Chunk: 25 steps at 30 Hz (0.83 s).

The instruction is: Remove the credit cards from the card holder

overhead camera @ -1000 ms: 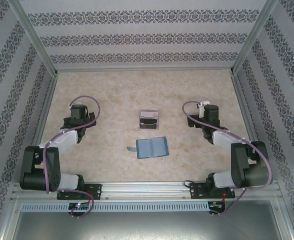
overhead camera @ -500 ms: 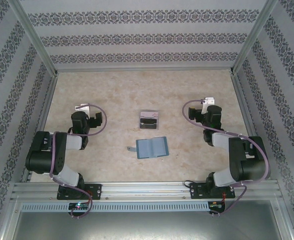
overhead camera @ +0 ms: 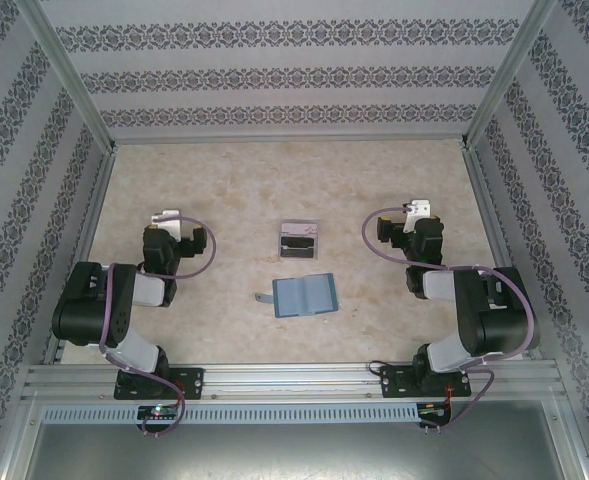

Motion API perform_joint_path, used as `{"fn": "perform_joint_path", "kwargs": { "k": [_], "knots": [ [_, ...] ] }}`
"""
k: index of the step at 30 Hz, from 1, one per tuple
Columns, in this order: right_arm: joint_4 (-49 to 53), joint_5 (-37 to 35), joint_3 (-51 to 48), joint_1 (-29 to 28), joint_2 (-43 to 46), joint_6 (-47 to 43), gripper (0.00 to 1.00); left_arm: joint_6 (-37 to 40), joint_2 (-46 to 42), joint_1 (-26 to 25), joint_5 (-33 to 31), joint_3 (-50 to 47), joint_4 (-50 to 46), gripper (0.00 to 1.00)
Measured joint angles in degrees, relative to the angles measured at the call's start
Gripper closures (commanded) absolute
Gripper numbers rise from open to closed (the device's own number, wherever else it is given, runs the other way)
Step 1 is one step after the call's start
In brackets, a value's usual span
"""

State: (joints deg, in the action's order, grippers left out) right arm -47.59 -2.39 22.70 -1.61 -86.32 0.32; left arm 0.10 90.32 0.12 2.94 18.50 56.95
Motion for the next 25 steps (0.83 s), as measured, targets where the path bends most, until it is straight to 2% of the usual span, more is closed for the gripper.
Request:
{"fn": "perform_joint_path", "kwargs": {
  "k": [4,8,14,18,25],
  "knots": [
    [-0.3,0.0,0.0,0.0,0.0,0.0,0.02,2.6,1.4,-0.1,5.9,-7.4,10.6,0.0],
    [-0.7,0.0,0.0,0.0,0.0,0.0,0.02,3.4,2.1,-0.1,7.0,-8.4,12.2,0.0],
    [-0.7,0.0,0.0,0.0,0.0,0.0,0.02,0.0,1.4,-0.1,-4.8,-0.5,6.5,0.0],
    [-0.7,0.0,0.0,0.0,0.0,0.0,0.02,-0.7,1.2,-0.1,-7.8,2.0,3.5,0.0],
    [-0.7,0.1,0.0,0.0,0.0,0.0,0.02,-0.9,1.2,-0.1,-8.8,2.0,1.0,0.0]
  ]
}}
